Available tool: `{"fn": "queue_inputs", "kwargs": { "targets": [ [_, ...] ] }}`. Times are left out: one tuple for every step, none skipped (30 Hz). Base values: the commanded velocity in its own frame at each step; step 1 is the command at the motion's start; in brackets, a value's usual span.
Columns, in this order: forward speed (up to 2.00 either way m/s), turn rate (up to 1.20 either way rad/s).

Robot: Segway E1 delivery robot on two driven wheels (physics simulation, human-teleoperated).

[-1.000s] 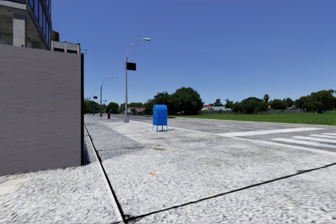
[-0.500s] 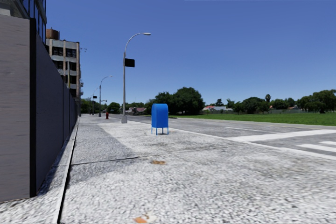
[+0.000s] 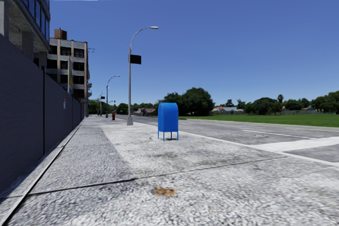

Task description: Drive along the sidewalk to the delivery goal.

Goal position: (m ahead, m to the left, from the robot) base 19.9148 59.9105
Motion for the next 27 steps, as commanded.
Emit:
{"fn": "queue_inputs", "kwargs": {
  "targets": [
    [2.00, 0.35],
    [2.00, 0.35],
    [2.00, 0.35],
    [2.00, 0.35],
    [2.00, 0.35],
    [2.00, 0.35],
    [2.00, 0.35],
    [2.00, 0.35],
    [2.00, 0.35],
    [2.00, 0.38],
    [2.00, 0.38],
    [2.00, 0.38],
    [2.00, 0.38],
    [2.00, 0.38],
    [2.00, 0.38],
    [2.00, 0.38],
    [2.00, 0.38],
    [2.00, 0.38],
    [2.00, 0.38],
    [2.00, 0.38],
    [2.00, 0.38],
    [2.00, 0.38],
    [2.00, 0.38],
    [2.00, 0.38],
    [2.00, 0.38],
    [2.00, 0.38],
    [2.00, 0.38]
  ]
}}
